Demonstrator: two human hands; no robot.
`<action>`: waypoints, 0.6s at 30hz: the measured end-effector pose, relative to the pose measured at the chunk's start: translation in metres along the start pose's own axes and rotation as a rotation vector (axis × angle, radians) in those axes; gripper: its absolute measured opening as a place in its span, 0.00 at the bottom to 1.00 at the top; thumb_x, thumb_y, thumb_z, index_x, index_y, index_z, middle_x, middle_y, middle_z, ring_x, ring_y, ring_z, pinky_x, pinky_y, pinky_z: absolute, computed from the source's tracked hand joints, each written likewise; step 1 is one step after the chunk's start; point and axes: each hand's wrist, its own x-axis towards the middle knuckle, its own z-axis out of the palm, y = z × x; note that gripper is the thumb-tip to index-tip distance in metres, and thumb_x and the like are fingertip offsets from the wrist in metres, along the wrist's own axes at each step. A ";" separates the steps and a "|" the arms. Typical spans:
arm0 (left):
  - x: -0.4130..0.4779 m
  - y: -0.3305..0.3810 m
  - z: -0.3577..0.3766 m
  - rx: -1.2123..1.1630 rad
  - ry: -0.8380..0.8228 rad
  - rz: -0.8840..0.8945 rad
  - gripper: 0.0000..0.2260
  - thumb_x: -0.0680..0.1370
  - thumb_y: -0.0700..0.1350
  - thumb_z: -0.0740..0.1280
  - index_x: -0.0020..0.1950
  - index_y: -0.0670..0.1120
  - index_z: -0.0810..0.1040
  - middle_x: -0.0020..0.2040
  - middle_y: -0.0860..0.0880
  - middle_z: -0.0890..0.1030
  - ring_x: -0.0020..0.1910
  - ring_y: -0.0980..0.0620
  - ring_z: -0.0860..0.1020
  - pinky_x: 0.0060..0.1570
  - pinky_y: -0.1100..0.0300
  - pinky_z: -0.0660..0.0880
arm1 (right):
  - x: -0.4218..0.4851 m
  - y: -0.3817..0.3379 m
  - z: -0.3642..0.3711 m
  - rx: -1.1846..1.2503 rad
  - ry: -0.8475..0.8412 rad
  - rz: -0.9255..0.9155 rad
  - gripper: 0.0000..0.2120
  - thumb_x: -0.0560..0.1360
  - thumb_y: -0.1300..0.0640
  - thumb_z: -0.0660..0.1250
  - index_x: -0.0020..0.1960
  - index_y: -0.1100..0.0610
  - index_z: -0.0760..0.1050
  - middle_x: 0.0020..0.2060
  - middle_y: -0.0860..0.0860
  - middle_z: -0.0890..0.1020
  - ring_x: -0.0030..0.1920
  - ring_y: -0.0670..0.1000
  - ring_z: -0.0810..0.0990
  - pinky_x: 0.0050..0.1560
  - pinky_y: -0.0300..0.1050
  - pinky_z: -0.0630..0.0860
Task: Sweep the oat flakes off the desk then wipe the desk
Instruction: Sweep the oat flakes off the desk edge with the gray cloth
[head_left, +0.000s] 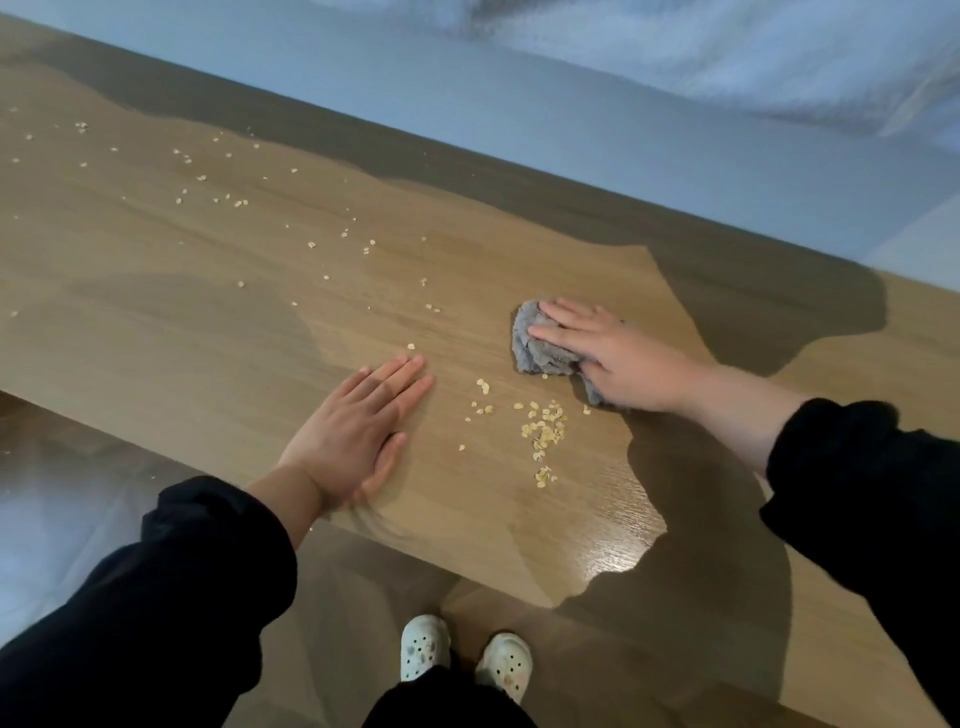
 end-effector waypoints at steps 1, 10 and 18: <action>-0.001 0.000 0.000 -0.004 0.003 -0.001 0.28 0.77 0.49 0.52 0.78 0.44 0.57 0.78 0.45 0.58 0.77 0.46 0.56 0.73 0.47 0.56 | 0.000 0.010 -0.007 -0.008 -0.019 0.015 0.34 0.77 0.70 0.56 0.77 0.44 0.55 0.78 0.43 0.49 0.77 0.44 0.45 0.77 0.46 0.41; 0.000 0.000 0.001 -0.016 0.031 -0.014 0.28 0.77 0.49 0.53 0.77 0.43 0.59 0.78 0.45 0.59 0.77 0.47 0.56 0.73 0.50 0.53 | -0.047 0.011 0.015 -0.093 0.423 0.542 0.30 0.79 0.61 0.57 0.79 0.55 0.53 0.78 0.56 0.56 0.77 0.58 0.57 0.77 0.53 0.53; 0.000 0.003 -0.003 -0.001 -0.009 -0.050 0.28 0.77 0.50 0.52 0.77 0.45 0.58 0.77 0.46 0.59 0.76 0.48 0.56 0.74 0.52 0.50 | -0.053 -0.063 0.049 -0.060 0.325 0.519 0.32 0.80 0.62 0.55 0.80 0.54 0.44 0.79 0.53 0.41 0.78 0.53 0.44 0.78 0.54 0.46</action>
